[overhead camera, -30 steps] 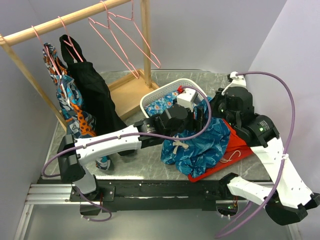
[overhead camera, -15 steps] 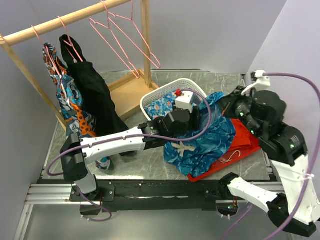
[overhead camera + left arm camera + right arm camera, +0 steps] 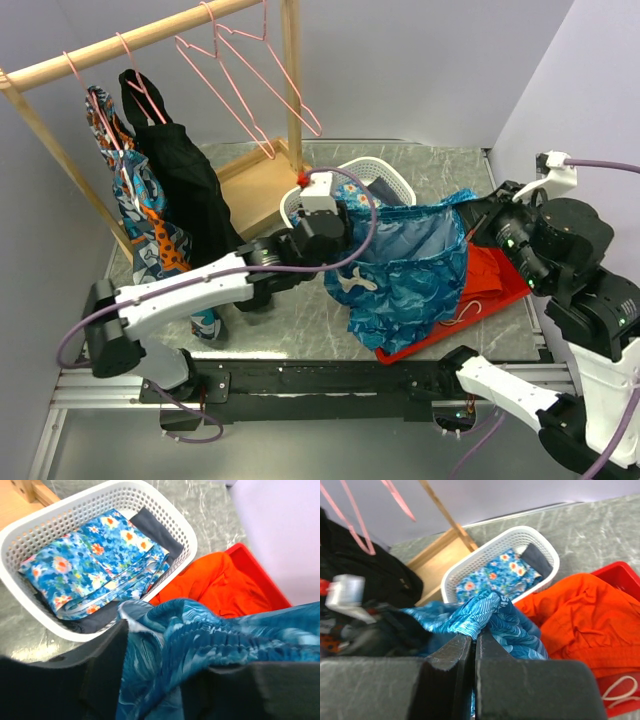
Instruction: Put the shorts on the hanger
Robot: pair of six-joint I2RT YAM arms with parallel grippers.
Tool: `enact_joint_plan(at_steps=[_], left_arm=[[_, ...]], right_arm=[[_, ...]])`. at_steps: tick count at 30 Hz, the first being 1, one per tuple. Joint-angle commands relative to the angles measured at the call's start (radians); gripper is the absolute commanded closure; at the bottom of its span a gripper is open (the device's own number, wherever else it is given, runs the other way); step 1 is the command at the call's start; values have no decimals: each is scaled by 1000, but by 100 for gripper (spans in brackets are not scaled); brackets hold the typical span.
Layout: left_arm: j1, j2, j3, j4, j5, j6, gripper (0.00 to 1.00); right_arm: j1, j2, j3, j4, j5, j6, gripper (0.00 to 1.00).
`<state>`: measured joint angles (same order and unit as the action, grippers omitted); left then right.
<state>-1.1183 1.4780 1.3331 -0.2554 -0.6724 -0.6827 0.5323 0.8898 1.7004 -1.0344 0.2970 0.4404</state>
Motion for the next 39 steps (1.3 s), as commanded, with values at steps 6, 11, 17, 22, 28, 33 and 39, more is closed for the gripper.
enact_joint_plan(at_steps=[6,11,17,22,28,33,39], left_arm=[[9,-133,-22,-128,-35,-58,55],[11,-165,-11,-123,-6,-44,69],[12,-162,-38,-102,7,-41,87],[14,-127,-77,-44,74,15,78],[9,-148,-168,18,198,106,47],[9,-215,-264,59,252,192,48],[17,-133,-220,24,212,285,50]], right_arm=[[5,14,-111,56,31,-12,95],[5,-2,-252,117,-45,6,89],[6,-31,-433,203,-105,35,84],[5,-35,-449,208,-99,29,84],[5,-19,-395,180,-81,12,85],[3,-12,-363,158,-64,1,85],[5,-9,-337,148,-73,-2,84]])
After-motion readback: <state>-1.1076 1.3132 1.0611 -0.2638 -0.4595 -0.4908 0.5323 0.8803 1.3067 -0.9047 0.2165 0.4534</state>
